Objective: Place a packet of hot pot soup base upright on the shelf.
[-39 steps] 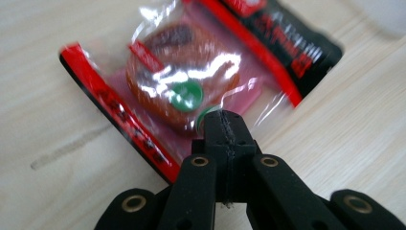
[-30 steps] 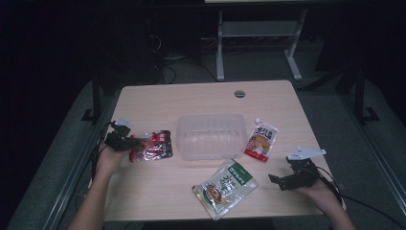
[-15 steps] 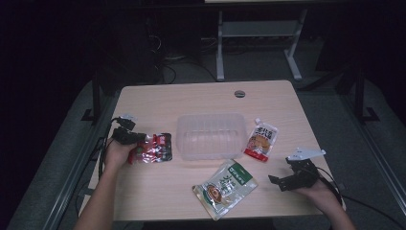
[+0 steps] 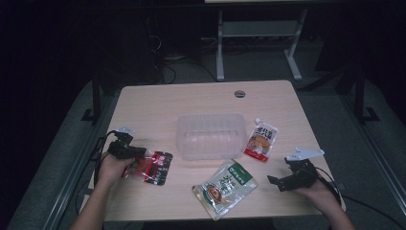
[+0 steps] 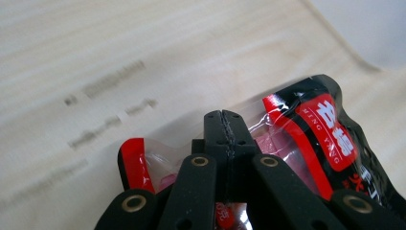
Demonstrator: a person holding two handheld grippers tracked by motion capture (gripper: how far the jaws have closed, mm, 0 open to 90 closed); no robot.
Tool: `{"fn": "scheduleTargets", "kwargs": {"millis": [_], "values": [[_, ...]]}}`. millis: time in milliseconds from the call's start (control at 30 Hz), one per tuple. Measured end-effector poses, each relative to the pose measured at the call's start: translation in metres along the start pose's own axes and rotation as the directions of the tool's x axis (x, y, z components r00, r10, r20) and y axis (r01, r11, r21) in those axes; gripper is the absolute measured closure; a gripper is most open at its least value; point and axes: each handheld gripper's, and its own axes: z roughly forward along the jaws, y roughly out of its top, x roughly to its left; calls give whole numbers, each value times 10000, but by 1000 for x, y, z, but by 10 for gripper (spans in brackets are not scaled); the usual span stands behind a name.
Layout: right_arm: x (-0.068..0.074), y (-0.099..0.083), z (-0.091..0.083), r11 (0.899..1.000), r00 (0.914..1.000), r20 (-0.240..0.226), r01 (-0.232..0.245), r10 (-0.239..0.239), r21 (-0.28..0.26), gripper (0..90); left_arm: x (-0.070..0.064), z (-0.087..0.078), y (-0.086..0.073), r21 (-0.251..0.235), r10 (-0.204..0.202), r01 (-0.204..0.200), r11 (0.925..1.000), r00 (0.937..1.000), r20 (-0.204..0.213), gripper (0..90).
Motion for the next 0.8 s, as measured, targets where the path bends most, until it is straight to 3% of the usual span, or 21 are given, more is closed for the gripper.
{"fn": "scheduleTargets", "kwargs": {"millis": [100, 167, 267, 300, 333, 433, 567, 800], "values": [[0, 0, 1, 10000, 10000, 6, 57, -57, 27, 1, -7, -2, -6, -17, -14, 14, 10000, 9999, 154, 898], [1, 0, 0, 10000, 10000, -13, 44, -44, 49, 1, -17, -7, -14, 17, 229, -229, 9997, 9994, 256, 898], [1, 1, 0, 10000, 10000, 12, 83, -83, 28, 1, -19, -12, -16, -173, 357, -354, 9992, 9992, 200, 898], [1, 1, 1, 9999, 9999, 10, 105, -105, 14, 1, -13, -20, -15, -441, 428, -433, 9981, 9990, -126, 898], [2, 1, 1, 9999, 9999, 10, 121, -121, 30, 1, -9, -24, -15, -616, 250, -264, 9978, 9994, -240, 898], [2, 2, 2, 9998, 9998, 2, 184, -184, 77, 1, 2, -26, -20, -394, 15, -39, 9992, 9981, -610, 898], [2, 2, 3, 9998, 9999, -3, 168, -168, 45, 1, 8, -24, -31, 30, -206, 208, 9998, 9982, -559, 898], [3, 2, 2, 9999, 9999, 7, 152, -152, 76, 1, 3, -41, -52, 23, -381, 383, 9993, 9978, -550, 898]]}}
